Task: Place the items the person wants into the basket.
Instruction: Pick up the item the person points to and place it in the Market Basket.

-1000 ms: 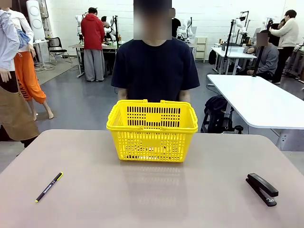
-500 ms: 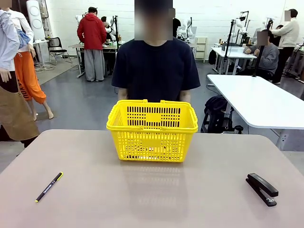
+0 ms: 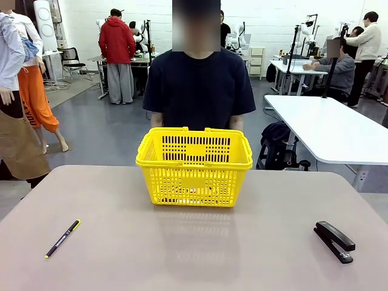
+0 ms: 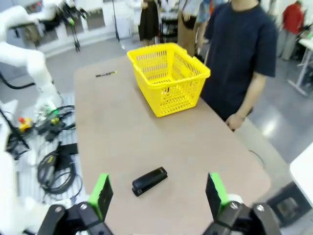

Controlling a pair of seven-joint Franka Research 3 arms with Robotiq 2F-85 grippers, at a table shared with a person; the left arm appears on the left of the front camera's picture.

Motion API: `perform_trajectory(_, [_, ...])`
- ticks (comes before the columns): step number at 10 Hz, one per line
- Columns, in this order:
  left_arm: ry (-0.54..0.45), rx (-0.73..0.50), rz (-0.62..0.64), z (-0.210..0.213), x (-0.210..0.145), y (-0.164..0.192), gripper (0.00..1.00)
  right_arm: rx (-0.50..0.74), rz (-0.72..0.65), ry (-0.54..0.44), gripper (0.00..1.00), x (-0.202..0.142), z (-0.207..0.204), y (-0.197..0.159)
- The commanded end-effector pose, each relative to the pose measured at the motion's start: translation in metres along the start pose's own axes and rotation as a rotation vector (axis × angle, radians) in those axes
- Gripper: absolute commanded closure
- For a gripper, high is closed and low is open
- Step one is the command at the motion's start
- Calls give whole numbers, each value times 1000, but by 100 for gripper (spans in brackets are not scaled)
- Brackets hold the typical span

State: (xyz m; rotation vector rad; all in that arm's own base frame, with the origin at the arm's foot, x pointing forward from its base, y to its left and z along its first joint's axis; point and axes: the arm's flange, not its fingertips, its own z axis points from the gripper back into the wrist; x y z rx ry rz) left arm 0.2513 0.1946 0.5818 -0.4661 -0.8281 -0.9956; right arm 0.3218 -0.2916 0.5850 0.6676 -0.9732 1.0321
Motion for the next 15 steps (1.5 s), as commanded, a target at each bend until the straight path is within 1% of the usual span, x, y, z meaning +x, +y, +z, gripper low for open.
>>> perform_trajectory(1, [-18,-5,-17,1,0,0,0,-100,-195,14,0,18,-12,14])
perform_trajectory(2, [-18,-5,-17,1,0,0,0,0,0,0,0,0,0,0])
perform_trajectory(15, [-18,-5,-17,1,0,0,0,0,0,0,0,0,0,0])
